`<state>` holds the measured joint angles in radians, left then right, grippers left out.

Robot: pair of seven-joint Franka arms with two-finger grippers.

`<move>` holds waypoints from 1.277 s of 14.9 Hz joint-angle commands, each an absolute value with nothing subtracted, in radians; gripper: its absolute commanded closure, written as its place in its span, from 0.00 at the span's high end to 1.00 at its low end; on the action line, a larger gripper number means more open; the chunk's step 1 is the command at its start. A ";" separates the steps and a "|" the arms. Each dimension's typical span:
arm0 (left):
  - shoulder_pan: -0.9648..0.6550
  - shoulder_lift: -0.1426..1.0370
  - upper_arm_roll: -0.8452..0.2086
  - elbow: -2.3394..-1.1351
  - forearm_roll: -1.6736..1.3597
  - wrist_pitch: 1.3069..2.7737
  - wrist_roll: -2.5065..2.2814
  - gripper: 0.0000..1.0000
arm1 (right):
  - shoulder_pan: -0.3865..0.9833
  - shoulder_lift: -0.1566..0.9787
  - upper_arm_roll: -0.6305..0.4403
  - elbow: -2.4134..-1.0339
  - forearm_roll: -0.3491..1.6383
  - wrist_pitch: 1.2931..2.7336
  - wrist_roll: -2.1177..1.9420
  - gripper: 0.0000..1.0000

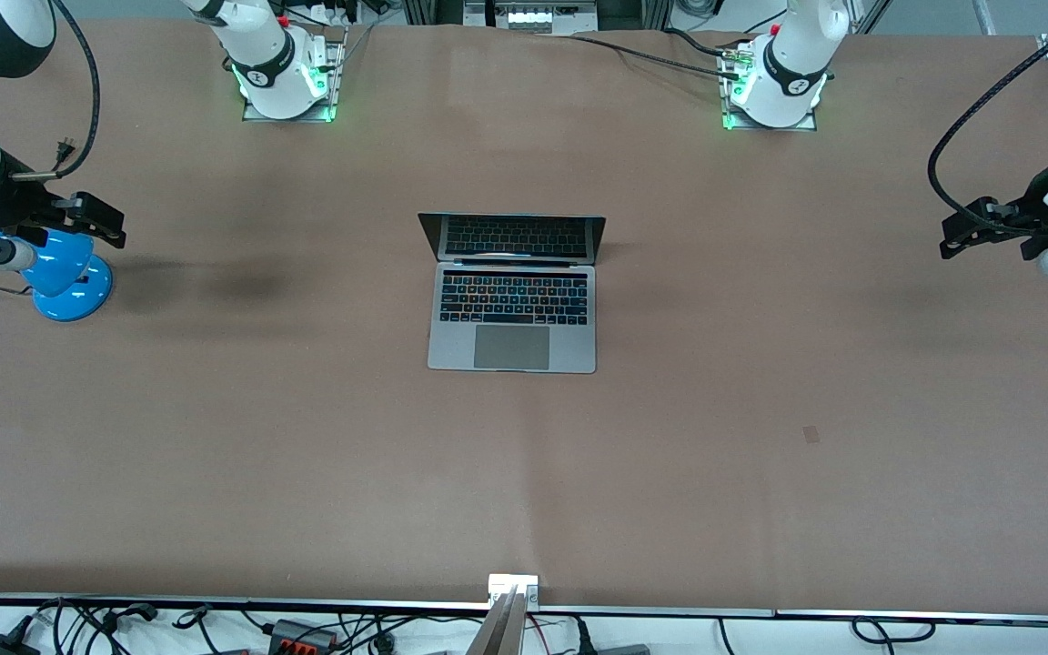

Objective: Close laptop with both arms from behind

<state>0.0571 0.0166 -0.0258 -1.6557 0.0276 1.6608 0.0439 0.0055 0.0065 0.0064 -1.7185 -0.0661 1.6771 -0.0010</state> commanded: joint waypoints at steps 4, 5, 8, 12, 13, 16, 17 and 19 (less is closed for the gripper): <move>0.051 0.018 -0.052 -1.647 0.032 1.620 0.055 1.00 | 0.002 0.009 0.006 -1.704 -0.046 1.660 -0.009 1.00; 0.046 0.018 -0.055 -1.644 0.032 1.612 0.048 1.00 | 0.002 0.009 0.006 -1.703 -0.019 1.661 0.003 1.00; 0.040 0.032 -0.057 -1.637 0.032 1.608 0.058 1.00 | -0.011 0.006 -0.006 -1.700 0.044 1.658 -0.009 0.71; 0.008 0.061 -0.057 -1.631 0.046 1.517 0.040 1.00 | -0.003 0.003 -0.002 -1.697 0.041 1.657 -0.017 0.00; 0.005 0.061 -0.057 -1.631 0.044 1.513 0.038 0.88 | -0.002 0.008 0.002 -1.695 0.041 1.655 -0.023 0.00; -0.014 0.060 -0.058 -1.631 0.043 1.468 0.051 0.38 | 0.017 0.005 0.003 -1.697 0.043 1.622 -0.018 0.00; -0.035 0.058 -0.058 -1.631 0.041 1.442 0.051 0.24 | 0.026 0.006 0.003 -1.697 0.046 1.611 -0.015 0.00; -0.078 0.055 -0.058 -1.631 0.034 1.370 0.035 0.07 | 0.066 0.009 0.008 -1.701 0.060 1.605 -0.002 0.00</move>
<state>-0.0354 0.0553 -0.0573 -1.6503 0.0275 1.4403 0.0434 0.0286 0.0065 0.0043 -1.7119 0.0389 1.6310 -0.0082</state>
